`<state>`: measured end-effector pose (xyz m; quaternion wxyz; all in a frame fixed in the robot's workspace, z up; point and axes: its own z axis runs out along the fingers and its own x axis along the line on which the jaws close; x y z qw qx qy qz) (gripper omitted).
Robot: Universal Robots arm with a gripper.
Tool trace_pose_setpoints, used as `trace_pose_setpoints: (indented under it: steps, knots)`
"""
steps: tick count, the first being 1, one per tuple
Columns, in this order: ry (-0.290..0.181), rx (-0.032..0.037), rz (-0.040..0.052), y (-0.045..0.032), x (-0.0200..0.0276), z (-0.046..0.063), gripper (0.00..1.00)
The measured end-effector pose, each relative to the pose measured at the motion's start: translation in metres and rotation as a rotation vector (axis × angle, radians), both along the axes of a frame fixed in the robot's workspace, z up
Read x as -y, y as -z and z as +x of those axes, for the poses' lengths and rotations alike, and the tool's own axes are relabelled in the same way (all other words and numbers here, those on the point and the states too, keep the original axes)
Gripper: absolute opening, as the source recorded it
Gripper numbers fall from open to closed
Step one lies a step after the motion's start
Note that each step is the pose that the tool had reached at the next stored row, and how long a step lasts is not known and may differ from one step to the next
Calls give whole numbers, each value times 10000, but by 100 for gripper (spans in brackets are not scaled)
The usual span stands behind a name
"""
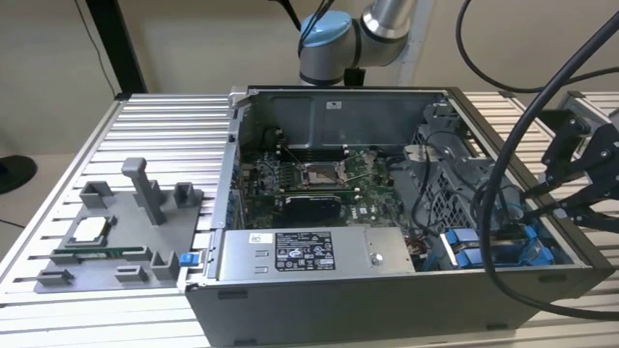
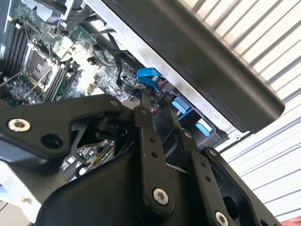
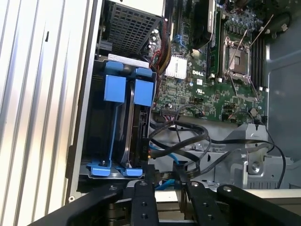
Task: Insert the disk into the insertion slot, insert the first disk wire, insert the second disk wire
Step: 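Insert the second disk wire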
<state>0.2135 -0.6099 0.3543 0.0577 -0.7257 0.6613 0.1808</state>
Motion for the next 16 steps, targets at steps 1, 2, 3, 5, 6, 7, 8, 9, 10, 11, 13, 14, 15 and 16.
trace_pose_setpoints:
  steps: [1, 2, 3, 5, 6, 7, 8, 9, 10, 11, 13, 14, 15, 16]
  knots:
    - [-4, -3, -1, 0, 9, 3, 100]
    - [-8, -6, -1, 0, 20, 6, 100]
    - [-13, -8, 0, 0, 31, 9, 100]
    - [-21, -11, 0, 1, 50, 13, 100]
    - [-27, -12, 1, 2, 58, 14, 100]
    - [-38, -12, 1, 4, 64, 16, 100]
    - [-46, -12, 1, 6, 65, 16, 100]
    - [-59, -12, 1, 10, 65, 16, 100]
    - [-73, -11, -1, 18, 65, 16, 100]
    - [-88, -12, 1, 30, 65, 16, 100]
    - [-116, -11, 1, 58, 66, 16, 100]
    - [-131, -9, -1, 71, 65, 16, 100]
    - [-144, -8, 0, 85, 65, 16, 100]
    - [-158, -7, 0, 98, 65, 16, 100]
